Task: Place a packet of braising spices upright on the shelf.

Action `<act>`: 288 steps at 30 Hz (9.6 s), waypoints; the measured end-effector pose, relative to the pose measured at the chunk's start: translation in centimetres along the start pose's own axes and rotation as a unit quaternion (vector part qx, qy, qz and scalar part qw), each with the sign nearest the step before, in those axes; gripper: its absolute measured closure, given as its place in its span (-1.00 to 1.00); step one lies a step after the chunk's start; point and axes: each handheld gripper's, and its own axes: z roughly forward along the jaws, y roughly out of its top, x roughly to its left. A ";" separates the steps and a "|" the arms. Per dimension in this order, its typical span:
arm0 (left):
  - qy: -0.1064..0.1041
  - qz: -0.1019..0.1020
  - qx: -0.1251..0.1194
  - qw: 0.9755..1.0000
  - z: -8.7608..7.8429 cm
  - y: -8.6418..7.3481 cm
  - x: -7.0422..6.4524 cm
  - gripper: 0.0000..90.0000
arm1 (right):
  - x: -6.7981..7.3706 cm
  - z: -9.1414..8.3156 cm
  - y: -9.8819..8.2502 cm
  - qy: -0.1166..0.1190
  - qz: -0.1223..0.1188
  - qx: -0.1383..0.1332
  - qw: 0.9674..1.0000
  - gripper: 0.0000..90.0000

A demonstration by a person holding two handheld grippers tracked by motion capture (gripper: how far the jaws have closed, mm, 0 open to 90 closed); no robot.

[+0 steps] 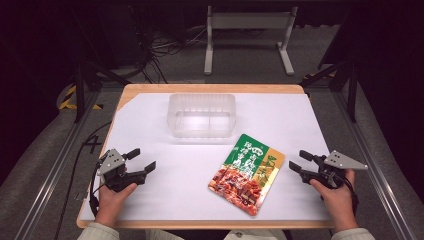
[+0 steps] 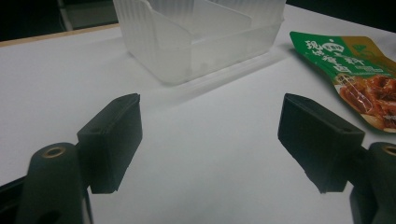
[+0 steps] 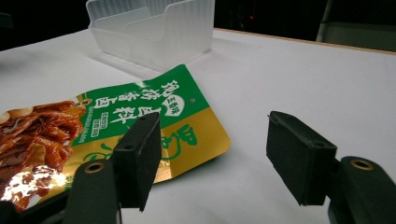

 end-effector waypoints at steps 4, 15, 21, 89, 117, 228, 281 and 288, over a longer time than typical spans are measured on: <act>-0.002 0.002 -0.002 1.000 0.2 0.1 -0.1 -0.50 | 0.4 0.1 0.1 0.005 -0.018 0.004 1.000 -0.20; 0.003 0.003 0.006 1.000 0.0 0.0 -0.2 -0.50 | 1.0 0.3 1.4 0.023 -0.039 -0.003 0.999 -0.18; 0.005 -0.011 0.006 1.000 -0.2 -0.2 -0.3 -0.50 | 1.2 0.2 3.1 0.037 -0.038 -0.010 0.999 -0.21; 0.002 -0.001 0.016 1.000 0.1 -0.2 -0.4 -0.51 | -0.8 8.4 13.8 0.092 -0.031 0.189 0.977 -0.29; 0.001 0.000 0.017 1.000 0.2 -0.2 -0.5 -0.51 | -2.5 11.1 9.1 0.093 0.008 0.330 0.939 -0.14; 0.008 0.003 0.013 1.000 0.1 -0.1 -0.8 -0.50 | 3.1 3.9 15.6 0.249 0.017 0.267 0.931 1.00; 0.011 0.001 0.013 1.000 0.0 -0.1 -0.7 -0.50 | 1.5 2.4 24.3 0.157 -0.037 0.140 0.977 1.00; 0.012 0.001 0.011 1.000 -0.2 -0.1 -0.7 -0.50 | 1.9 3.1 25.7 0.154 -0.046 0.131 0.978 1.00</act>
